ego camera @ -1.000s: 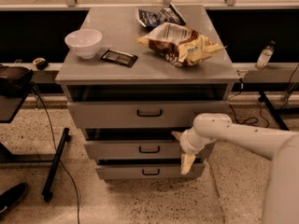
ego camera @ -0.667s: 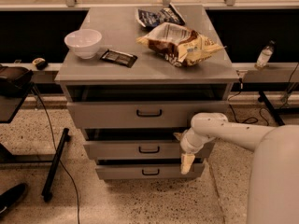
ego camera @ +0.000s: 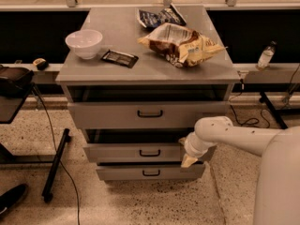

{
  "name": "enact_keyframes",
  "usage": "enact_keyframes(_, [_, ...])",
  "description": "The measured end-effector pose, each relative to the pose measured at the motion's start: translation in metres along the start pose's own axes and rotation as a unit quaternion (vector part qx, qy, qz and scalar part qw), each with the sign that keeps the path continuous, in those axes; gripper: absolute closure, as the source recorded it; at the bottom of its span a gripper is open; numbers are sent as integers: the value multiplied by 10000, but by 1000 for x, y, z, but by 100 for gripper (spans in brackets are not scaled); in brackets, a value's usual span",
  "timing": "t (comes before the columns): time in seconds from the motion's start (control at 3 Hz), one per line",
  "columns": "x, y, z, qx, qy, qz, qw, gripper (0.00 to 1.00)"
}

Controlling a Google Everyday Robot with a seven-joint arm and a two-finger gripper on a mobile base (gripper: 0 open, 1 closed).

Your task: Open middle drawer

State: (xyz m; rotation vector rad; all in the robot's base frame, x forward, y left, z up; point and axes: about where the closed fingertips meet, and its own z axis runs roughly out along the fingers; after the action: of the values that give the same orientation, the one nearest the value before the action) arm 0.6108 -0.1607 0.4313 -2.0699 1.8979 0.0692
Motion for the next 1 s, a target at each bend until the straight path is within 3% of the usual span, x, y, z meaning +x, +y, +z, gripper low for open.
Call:
enact_keyframes(0.33, [-5, 26, -16, 57, 1, -133, 9999, 38])
enact_keyframes(0.67, [-5, 65, -27, -103, -89, -305, 9994, 34])
enact_keyframes(1.0, [-5, 116, -41, -388, -243, -512, 9976, 23])
